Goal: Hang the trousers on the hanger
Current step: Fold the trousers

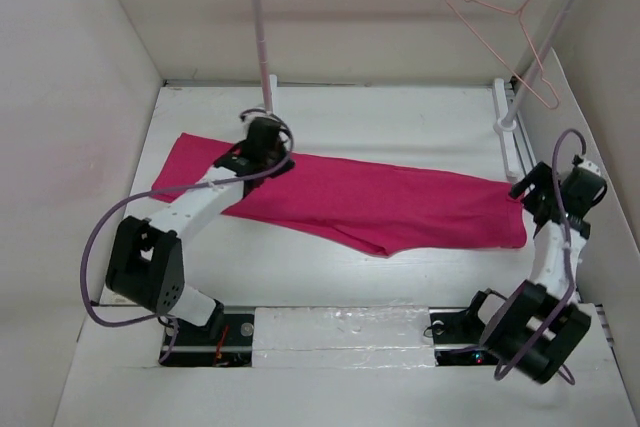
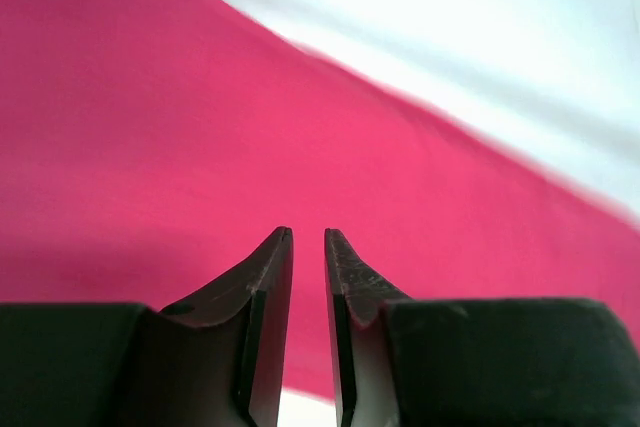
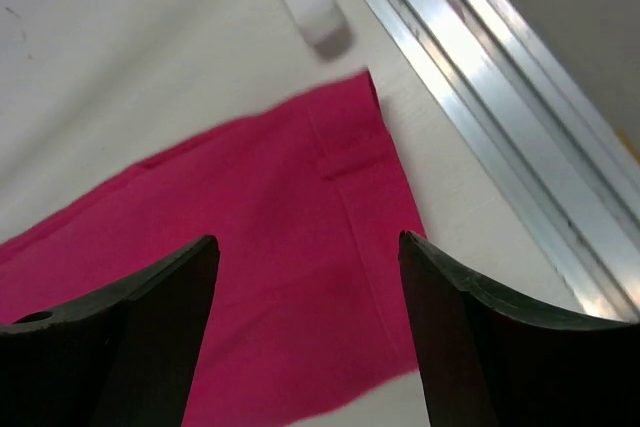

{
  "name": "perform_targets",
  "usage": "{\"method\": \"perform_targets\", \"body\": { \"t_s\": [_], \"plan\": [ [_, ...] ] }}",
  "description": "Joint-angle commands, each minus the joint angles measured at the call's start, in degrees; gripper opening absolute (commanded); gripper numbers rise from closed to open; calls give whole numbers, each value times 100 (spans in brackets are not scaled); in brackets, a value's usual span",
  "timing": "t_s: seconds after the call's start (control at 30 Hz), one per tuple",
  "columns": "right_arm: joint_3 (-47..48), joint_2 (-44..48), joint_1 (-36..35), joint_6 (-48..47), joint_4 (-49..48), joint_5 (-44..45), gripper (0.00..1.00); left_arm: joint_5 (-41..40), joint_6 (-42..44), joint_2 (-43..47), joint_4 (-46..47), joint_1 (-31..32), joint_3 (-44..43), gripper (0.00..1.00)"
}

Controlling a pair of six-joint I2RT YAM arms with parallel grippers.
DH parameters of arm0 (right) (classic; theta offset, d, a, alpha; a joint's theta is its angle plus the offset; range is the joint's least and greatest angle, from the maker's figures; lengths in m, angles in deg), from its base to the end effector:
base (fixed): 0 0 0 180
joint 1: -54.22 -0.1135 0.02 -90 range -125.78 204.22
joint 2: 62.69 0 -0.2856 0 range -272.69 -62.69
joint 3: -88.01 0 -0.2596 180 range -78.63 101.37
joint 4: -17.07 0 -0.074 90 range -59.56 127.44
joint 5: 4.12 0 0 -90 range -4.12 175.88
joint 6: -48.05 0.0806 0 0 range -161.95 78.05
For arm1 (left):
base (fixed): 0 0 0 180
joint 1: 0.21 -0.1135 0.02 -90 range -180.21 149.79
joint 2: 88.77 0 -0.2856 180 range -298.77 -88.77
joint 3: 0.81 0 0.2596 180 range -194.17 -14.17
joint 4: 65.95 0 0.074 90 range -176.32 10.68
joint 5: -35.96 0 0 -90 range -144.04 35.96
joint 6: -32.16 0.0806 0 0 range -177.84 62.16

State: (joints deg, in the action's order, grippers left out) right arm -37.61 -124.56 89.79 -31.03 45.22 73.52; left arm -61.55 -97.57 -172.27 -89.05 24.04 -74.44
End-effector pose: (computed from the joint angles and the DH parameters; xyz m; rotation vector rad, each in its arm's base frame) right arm 0.2271 -0.1412 0.2425 0.7466 2.0443 -0.0083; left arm 0.3440 -0.1434 0.2690 -0.3712 2.1528 -0.5068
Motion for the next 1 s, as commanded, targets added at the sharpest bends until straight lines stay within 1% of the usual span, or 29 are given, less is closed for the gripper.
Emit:
{"method": "perform_targets", "body": {
  "t_s": [0.0, 0.03, 0.07, 0.1, 0.13, 0.2, 0.27, 0.37, 0.47, 0.57, 0.67, 0.73, 0.77, 0.8, 0.83, 0.87, 0.9, 0.93, 0.97],
  "plan": [
    [-812, 769, 335, 577, 507, 95, 79, 479, 333, -227, -11, 921, -108, 16],
    [-1032, 912, 449, 648, 516, -2, 79, 496, 395, -254, 111, 1324, -90, 16],
    [-1469, 1026, 659, 788, 482, -134, 80, 548, 448, -298, 147, 1467, -38, 16],
    [-1656, 1158, 731, 841, 325, -422, 80, 583, 483, -298, 165, 1573, -11, 16],
    [-1789, 1159, 784, 885, 323, -469, 81, 627, 501, -315, 261, 1644, 32, 16],
    [-2096, 1124, 837, 1079, -8, -748, 83, 724, 536, -289, 367, 1644, 217, 16],
    [-2263, 1010, 837, 1306, -72, -951, 84, 724, 615, -281, 385, 1644, 287, 16],
    [-2554, 852, 837, 1719, -607, -1189, 86, 558, 694, -289, 341, 1644, 367, 16],
    [-2739, 624, 837, 1878, -933, -1076, 87, 557, 598, -385, 280, 1644, 419, 16],
    [-2801, 361, 837, 2054, -1293, -874, 87, 558, 554, -377, 270, 1512, 507, 16],
    [-2783, -43, 837, 2221, -1715, -821, 82, 444, 553, -333, 244, 1398, 508, 16],
    [-2783, -124, 837, 2318, -1908, -689, 74, 391, 553, -342, 157, 1398, 472, 16],
    [-2835, -150, 837, 2414, -2014, -680, 68, 373, 536, -351, 156, 1398, 472, 16],
    [-2845, -185, 837, 2441, -2171, -663, 47, 355, 527, -368, 148, 1398, 481, 16],
    [-2827, -194, 837, 2459, -2243, -654, 39, 312, 527, -386, 104, 1398, 481, 16],
    [-2784, -177, 837, 2389, -2287, -680, 28, 250, 518, -429, 78, 1398, 464, 16],
    [-2661, -29, 837, 2223, -2113, -706, 6, 180, 527, -482, -10, 1398, 437, 16],
    [-2660, -27, 837, 2222, -2111, -706, 6, 136, 527, -483, -11, 1398, 437, 16],
    [-2486, 86, 837, 1943, -2007, -706, 2, 83, 518, -483, -45, 1398, 402, 16]
  ]
}}
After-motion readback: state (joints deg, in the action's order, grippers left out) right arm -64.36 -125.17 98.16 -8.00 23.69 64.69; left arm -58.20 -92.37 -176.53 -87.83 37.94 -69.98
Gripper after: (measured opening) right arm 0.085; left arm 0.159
